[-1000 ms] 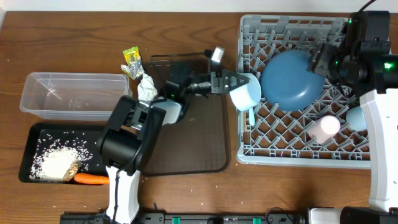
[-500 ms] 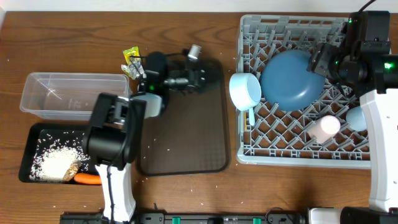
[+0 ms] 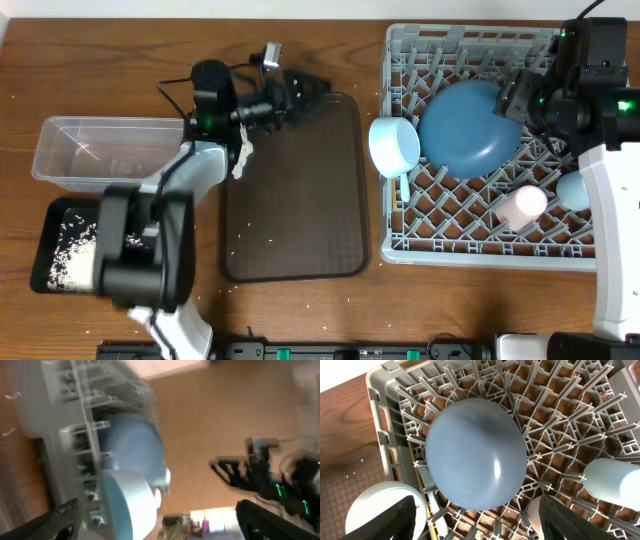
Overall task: Sort waste into correct bins and load items into the dishwasher rack
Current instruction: 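Move the left gripper to the white tissue and grasp it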
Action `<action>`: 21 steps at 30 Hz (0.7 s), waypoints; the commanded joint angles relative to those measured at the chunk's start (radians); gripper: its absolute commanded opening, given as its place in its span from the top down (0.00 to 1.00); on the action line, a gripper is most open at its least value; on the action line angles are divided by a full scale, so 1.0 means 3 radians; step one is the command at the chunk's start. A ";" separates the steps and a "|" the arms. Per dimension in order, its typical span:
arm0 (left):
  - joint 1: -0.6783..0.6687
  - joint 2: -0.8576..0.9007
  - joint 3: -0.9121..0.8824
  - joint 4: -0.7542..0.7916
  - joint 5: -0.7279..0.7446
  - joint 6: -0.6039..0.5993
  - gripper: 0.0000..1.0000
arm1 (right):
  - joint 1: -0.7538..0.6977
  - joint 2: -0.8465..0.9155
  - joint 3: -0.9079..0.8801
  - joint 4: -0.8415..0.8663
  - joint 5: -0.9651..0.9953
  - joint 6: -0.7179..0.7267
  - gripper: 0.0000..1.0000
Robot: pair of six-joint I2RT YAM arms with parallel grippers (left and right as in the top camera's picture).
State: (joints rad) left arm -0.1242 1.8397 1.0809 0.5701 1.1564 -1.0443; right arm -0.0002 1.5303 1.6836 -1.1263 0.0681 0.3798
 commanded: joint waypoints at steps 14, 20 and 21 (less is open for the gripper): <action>-0.0217 -0.0501 0.0014 -0.2511 -0.4505 0.3034 0.07 | -0.0017 -0.0064 0.0006 0.0037 -0.0019 0.0018 0.27; -0.0217 -0.0220 0.0014 -0.2508 -0.4706 0.3132 0.17 | -0.0017 -0.0064 0.0006 0.0036 -0.0019 0.0018 0.27; -0.0223 -0.0167 0.0014 -0.2495 -0.4705 0.3132 0.18 | -0.0017 -0.0064 0.0006 0.0036 -0.0019 0.0018 0.28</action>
State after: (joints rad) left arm -0.1909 1.7393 1.0832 -0.1783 -0.1802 -0.1665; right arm -0.0002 1.5303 1.6836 -1.1149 0.0605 0.3798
